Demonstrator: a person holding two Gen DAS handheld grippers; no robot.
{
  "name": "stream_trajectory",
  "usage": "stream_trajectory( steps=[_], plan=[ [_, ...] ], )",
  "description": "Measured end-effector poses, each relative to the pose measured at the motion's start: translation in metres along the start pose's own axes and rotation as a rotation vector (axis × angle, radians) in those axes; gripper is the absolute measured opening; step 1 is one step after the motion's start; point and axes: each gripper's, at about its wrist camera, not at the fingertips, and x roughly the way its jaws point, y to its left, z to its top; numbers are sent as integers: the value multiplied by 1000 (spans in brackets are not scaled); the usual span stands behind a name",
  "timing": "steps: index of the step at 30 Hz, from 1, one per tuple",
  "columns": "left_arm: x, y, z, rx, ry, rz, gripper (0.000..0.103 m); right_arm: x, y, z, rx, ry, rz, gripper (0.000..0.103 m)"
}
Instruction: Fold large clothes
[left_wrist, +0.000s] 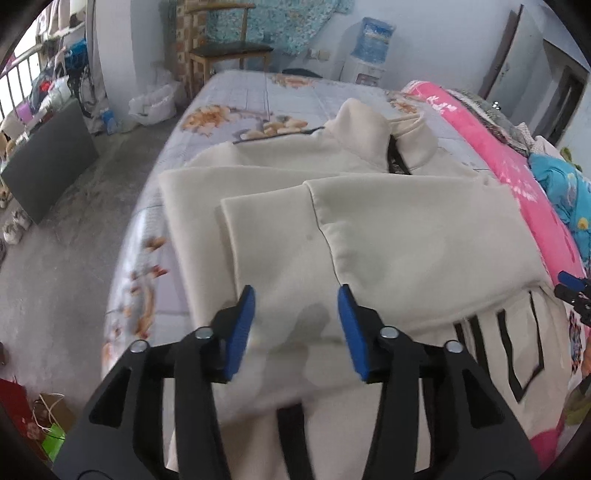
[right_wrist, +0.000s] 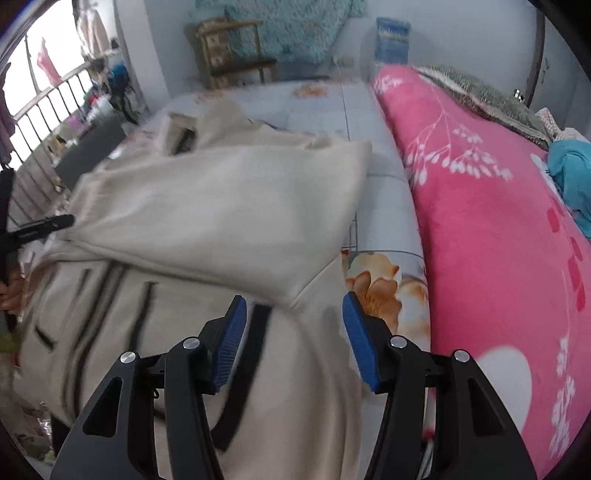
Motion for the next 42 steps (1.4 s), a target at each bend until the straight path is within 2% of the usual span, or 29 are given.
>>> stream_trajectory(
  steps=[1,2,5,8,11,13,15,17,21,25,29,31,35,42],
  plan=[
    [-7,0,-3,4,-7,1,55,-11,4,-7,-1,-17,2,68],
    [-19,-1,-11,10,-20,-2,60,-18,7,-13,-4,-28,3,70],
    [-45,-5,-33,18,-34,-13,70,-35,25,-37,-27,-34,27,73],
    [-65,-12,-68,29,-44,11,76,-38,46,-65,-19,-6,71,76],
    [-66,-20,-95,58,-26,67,77,-32,63,-86,-12,15,81,80],
    [-62,-25,-115,78,-12,139,77,-27,70,-96,0,29,79,81],
    [-64,-23,-128,62,-18,164,77,-18,77,-104,19,55,60,82],
    [-72,-18,-138,28,-39,153,77,-13,82,-110,20,69,19,89],
    [-100,-2,-166,-38,-99,137,77,-12,98,-121,-32,32,-72,96],
    [-130,14,-202,-67,-130,139,77,-13,91,-124,15,22,-49,97],
    [-145,18,-232,-79,-119,110,77,-13,92,-125,7,9,-60,97],
    [-145,17,-242,-93,-103,79,76,-12,92,-125,7,6,-56,97],
    [-134,17,-261,-145,-52,27,68,-12,92,-124,6,6,-58,97],
    [-111,38,-261,-291,-37,-89,59,-12,92,-124,3,6,-56,97]
  ],
)
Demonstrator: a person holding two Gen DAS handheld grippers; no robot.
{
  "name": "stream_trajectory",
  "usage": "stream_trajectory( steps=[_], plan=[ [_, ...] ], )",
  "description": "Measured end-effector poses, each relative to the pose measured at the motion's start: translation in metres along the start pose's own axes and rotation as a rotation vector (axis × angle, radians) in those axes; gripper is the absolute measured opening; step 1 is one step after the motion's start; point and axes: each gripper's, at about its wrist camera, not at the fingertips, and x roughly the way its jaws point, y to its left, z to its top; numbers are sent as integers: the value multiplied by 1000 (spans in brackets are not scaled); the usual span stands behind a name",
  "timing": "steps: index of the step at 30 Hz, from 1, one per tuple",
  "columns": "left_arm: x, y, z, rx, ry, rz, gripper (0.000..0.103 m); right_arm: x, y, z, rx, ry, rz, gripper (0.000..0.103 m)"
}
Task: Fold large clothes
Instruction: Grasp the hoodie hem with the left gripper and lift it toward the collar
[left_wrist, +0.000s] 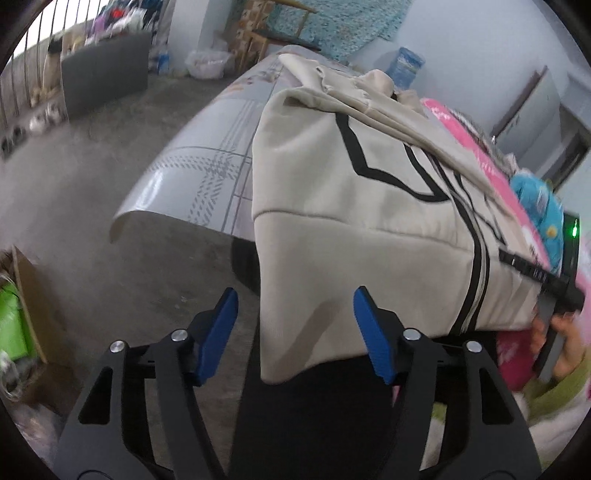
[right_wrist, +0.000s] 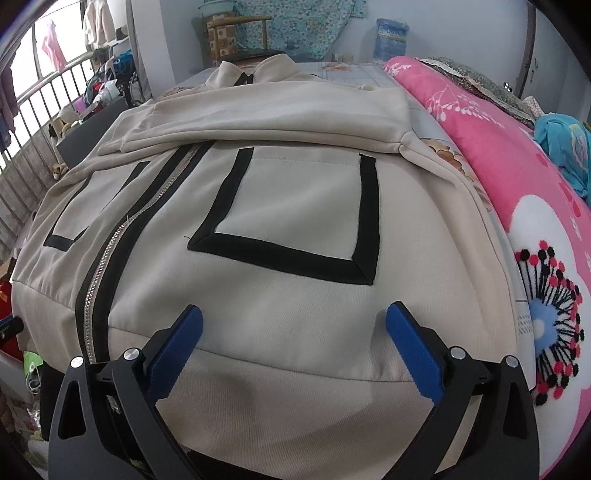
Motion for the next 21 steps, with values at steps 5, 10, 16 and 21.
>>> stream_trajectory(
  steps=[5,10,16,21],
  plan=[
    [14,2,5,-27,20,-29,53,0,0,0,0,-7,1,97],
    [16,-5,5,-14,23,-16,45,0,0,-1,-3,-10,3,97],
    [15,-20,3,49,34,51,33,-1,-1,-5,-1,-42,5,97],
    [16,-31,1,87,64,148,25,-2,-1,-6,-2,-54,12,97]
  ],
)
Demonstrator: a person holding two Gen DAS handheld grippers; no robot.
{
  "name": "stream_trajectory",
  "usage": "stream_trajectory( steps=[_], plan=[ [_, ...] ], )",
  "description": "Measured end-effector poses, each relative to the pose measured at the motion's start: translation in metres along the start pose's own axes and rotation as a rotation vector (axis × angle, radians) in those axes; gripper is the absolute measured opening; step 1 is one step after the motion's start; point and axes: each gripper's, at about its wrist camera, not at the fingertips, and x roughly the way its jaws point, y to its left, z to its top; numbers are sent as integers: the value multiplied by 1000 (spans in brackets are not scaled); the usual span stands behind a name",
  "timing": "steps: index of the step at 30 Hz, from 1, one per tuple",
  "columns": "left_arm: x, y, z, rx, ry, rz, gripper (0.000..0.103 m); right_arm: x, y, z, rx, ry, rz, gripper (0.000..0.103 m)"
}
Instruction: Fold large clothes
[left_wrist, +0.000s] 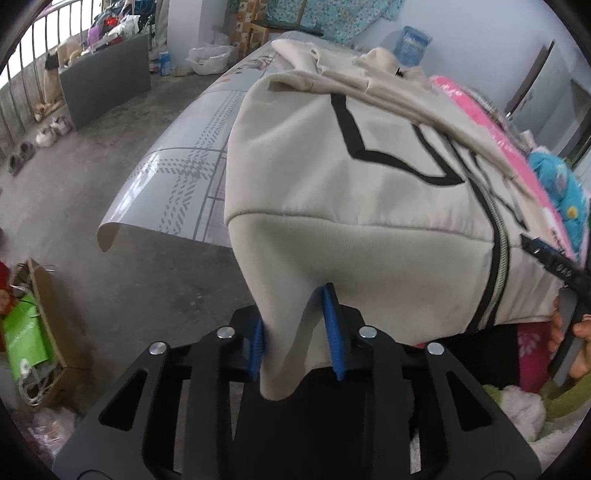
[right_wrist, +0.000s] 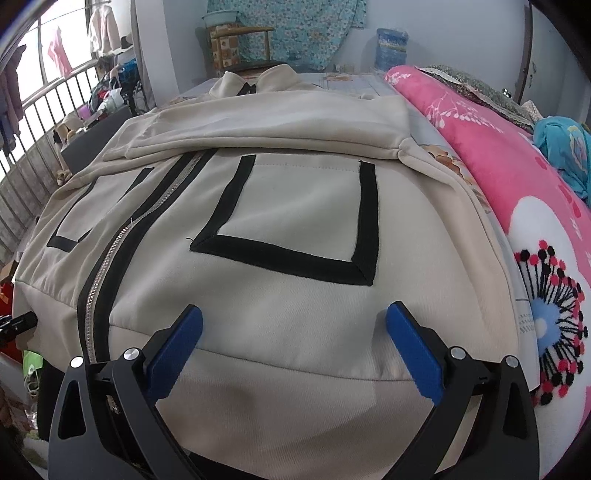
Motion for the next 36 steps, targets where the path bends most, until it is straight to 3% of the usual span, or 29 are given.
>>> stream_trajectory(
  steps=[5,9,15,21,29,36],
  plan=[
    [-1,-17,-2,70,3,115,20,-1,-2,0,-15,8,19,97],
    [-3,-20,-4,83,6,146,18,-12,-12,0,10,45,62,97],
    [-3,-22,-4,110,9,171,18,-51,-28,-19,-21,23,-35,97],
    [-1,-23,-3,119,17,175,18,-72,-58,-47,41,77,-85,97],
    [1,-23,-1,109,29,176,18,-56,-96,-68,269,135,56,95],
    [1,-24,-2,109,36,184,18,-39,-101,-73,349,184,151,75]
  ],
)
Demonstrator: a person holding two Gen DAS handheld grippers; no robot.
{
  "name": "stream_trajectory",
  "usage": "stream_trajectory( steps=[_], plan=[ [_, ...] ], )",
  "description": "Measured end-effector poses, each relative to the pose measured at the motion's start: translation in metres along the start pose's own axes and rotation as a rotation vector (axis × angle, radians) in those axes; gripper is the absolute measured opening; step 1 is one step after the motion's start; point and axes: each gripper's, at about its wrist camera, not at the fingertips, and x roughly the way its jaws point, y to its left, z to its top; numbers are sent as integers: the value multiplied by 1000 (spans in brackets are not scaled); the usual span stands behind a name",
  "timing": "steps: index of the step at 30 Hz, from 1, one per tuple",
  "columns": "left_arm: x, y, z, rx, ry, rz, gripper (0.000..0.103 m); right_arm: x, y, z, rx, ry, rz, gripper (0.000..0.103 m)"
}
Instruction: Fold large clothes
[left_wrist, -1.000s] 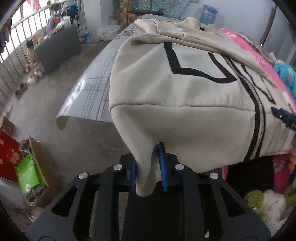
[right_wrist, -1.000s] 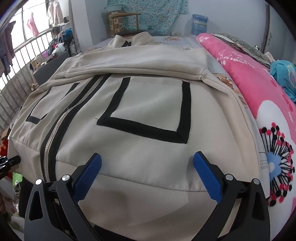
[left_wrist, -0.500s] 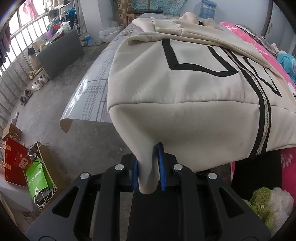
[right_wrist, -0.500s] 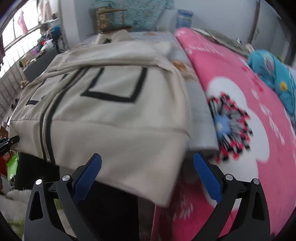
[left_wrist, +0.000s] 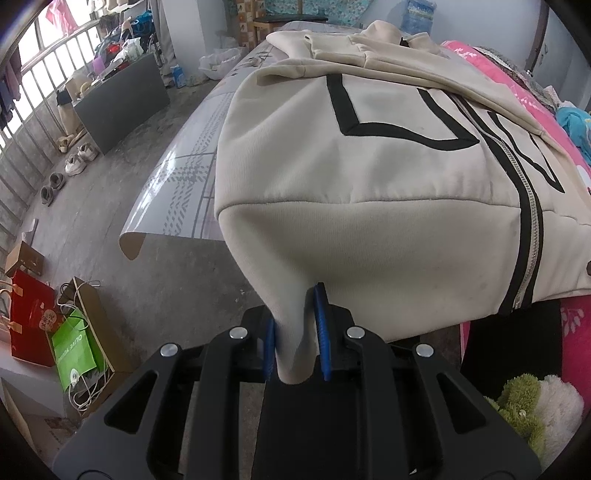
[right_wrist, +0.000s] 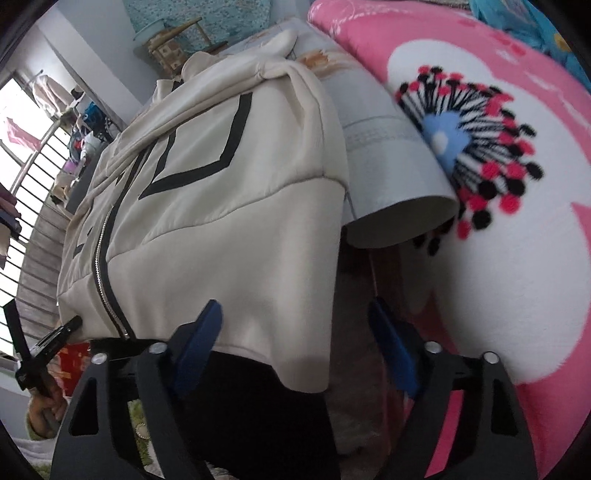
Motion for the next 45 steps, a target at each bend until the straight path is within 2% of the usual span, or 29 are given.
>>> stream_trajectory(
  steps=[11,20,25,45],
  plan=[
    [0,-3,1,4,4,11,18,11,12,-1,-36,52,-3,42],
    [0,-3,0,5,4,11,18,10,17,0,-67,57,-32,25],
    [0,-4,1,4,4,11,18,14,21,3,-76,60,-41,22],
    [0,-4,1,5,5,11,18,16,19,4,-61,58,-44,22]
  ],
)
